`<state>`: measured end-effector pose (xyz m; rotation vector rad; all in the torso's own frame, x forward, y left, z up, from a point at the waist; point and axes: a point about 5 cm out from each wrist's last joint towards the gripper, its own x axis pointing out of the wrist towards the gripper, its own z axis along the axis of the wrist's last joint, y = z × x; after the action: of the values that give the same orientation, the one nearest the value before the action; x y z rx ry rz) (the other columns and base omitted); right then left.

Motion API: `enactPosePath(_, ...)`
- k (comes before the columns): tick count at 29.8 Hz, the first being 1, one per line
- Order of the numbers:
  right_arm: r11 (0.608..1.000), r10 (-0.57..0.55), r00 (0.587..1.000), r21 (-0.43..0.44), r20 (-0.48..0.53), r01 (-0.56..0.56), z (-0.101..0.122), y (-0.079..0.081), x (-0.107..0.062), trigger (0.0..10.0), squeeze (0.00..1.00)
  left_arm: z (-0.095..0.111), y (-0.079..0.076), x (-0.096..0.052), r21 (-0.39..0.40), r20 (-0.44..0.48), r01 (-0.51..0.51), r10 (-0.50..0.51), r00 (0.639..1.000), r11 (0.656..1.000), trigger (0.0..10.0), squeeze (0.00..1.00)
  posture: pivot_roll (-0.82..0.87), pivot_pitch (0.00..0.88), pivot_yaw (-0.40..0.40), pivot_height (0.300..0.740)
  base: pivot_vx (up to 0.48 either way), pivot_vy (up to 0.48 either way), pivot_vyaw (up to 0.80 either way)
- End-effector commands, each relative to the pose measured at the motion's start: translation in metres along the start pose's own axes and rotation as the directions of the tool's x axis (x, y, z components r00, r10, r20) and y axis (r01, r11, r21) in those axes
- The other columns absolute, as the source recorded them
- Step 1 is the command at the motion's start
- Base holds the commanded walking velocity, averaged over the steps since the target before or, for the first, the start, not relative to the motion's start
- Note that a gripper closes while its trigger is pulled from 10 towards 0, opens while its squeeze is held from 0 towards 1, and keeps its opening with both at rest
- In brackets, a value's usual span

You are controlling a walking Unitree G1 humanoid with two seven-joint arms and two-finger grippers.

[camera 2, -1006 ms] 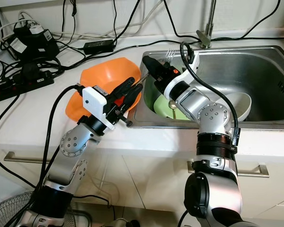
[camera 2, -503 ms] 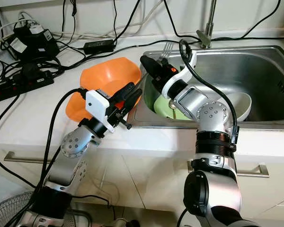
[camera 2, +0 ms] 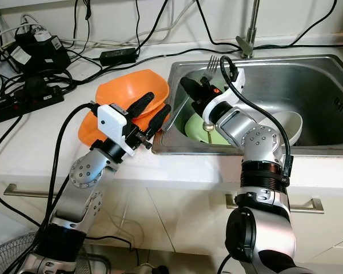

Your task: Kitchen organization

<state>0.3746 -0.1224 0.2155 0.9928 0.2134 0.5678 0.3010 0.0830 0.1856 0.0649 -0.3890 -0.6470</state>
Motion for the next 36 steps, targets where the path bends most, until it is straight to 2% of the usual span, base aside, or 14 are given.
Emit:
enactPosePath(1, 1.0, -0.012, 0.999, -0.025, 0.034, 0.012, 0.004, 0.003, 0.004, 0.0, 0.0, 0.007, 0.001, 0.002, -0.017, 0.0, 0.021, -0.021, 1.0, 1.0, 10.0, 1.0, -0.04, 0.028, 0.142, 0.74, 0.0, 0.0, 0.0)
enactPosePath(8, 0.996, -0.053, 0.987, -0.061, 0.155, 0.063, 0.028, -0.001, 0.003, 0.0, 0.0, 0.008, -0.013, 0.003, -0.115, -0.035, 0.122, -0.127, 0.991, 0.986, 10.0, 1.0, -0.03, 0.039, 0.15, 0.74, 0.0, 0.0, 0.0)
enactPosePath(10, 0.993, -0.071, 0.965, -0.075, 0.252, 0.093, 0.048, 0.001, 0.003, 0.0, 0.0, 0.006, -0.023, 0.004, -0.123, -0.056, 0.184, -0.192, 0.98, 0.975, 10.0, 1.0, -0.03, 0.041, 0.154, 0.74, 0.0, 0.0, 0.0)
enactPosePath(17, 0.991, -0.069, 0.947, -0.088, 0.314, 0.102, 0.063, 0.002, 0.001, 0.0, 0.0, 0.008, -0.023, 0.004, -0.128, -0.066, 0.186, -0.195, 0.979, 0.974, 10.0, 1.0, -0.04, 0.05, 0.162, 0.74, 0.0, 0.0, 0.0)
enactPosePath(20, 0.981, -0.114, 0.929, -0.11, 0.353, 0.162, 0.075, -0.005, -0.001, 0.0, 0.0, 0.009, -0.025, 0.003, -0.156, -0.086, 0.196, -0.211, 0.974, 0.968, 10.0, 1.0, -0.04, 0.053, 0.162, 0.74, 0.0, 0.0, 0.0)
enactPosePath(24, 0.844, -0.231, 0.922, -0.407, 0.312, 0.349, 0.077, -0.02, -0.003, 0.0, 0.0, 0.011, -0.033, 0.005, -0.165, -0.114, 0.233, -0.254, 0.961, 0.958, 10.0, 1.0, -0.03, 0.057, 0.165, 0.74, 0.0, 0.0, 0.0)
enactPosePath(26, 0.774, -0.278, 0.917, -0.498, 0.286, 0.39, 0.074, -0.029, -0.004, 0.0, 0.0, 0.011, -0.034, 0.006, -0.156, -0.118, 0.238, -0.258, 0.959, 0.959, 10.0, 1.0, -0.03, 0.057, 0.166, 0.74, 0.0, 0.0, 0.0)
enactPosePath(27, 0.689, -0.334, 0.909, -0.593, 0.25, 0.416, 0.069, -0.04, -0.007, 0.0, 0.0, 0.009, -0.035, 0.005, -0.158, -0.132, 0.239, -0.26, 0.956, 0.958, 10.0, 1.0, -0.03, 0.06, 0.166, 0.74, 0.0, 0.0, 0.0)
enactPosePath(30, 0.674, -0.346, 0.908, -0.61, 0.238, 0.417, 0.067, -0.042, -0.007, 0.0, 0.0, 0.008, -0.036, 0.004, -0.16, -0.137, 0.235, -0.258, 0.957, 0.959, 10.0, 1.0, -0.03, 0.063, 0.164, 0.74, 0.0, 0.0, 0.0)
enactPosePath(31, 0.623, -0.367, 0.905, -0.667, 0.213, 0.409, 0.064, -0.046, -0.007, 0.0, 0.0, 0.007, -0.036, 0.002, -0.166, -0.152, 0.228, -0.253, 0.955, 0.959, 10.0, 1.0, -0.02, 0.066, 0.162, 0.74, 0.0, 0.0, 0.0)
enactPosePath(33, 0.579, -0.376, 0.907, -0.717, 0.189, 0.389, 0.059, -0.049, -0.006, 0.0, 0.0, 0.004, -0.034, 0.0, -0.185, -0.177, 0.203, -0.236, 0.956, 0.961, 10.0, 1.0, -0.02, 0.067, 0.16, 0.74, 0.0, 0.0, 0.0)
enactPosePath(34, 0.579, -0.376, 0.907, -0.717, 0.189, 0.389, 0.059, -0.049, -0.006, 0.0, 0.0, 0.004, -0.034, 0.0, -0.185, -0.177, 0.203, -0.236, 0.956, 0.961, 10.0, 1.0, -0.02, 0.067, 0.16, 0.74, 0.0, 0.0, 0.0)
enactPosePath(35, 0.522, -0.399, 0.903, -0.771, 0.156, 0.364, 0.053, -0.053, -0.005, 0.0, 0.0, -0.007, -0.03, -0.004, -0.204, -0.228, 0.159, -0.205, 0.952, 0.966, 10.0, 1.0, -0.02, 0.071, 0.159, 0.74, 0.0, 0.0, 0.0)
enactPosePath(36, 0.522, -0.399, 0.903, -0.771, 0.156, 0.364, 0.053, -0.053, -0.005, 0.0, 0.0, -0.007, -0.03, -0.004, -0.204, -0.228, 0.159, -0.205, 0.952, 0.966, 10.0, 1.0, -0.02, 0.071, 0.159, 0.74, 0.0, 0.0, 0.0)
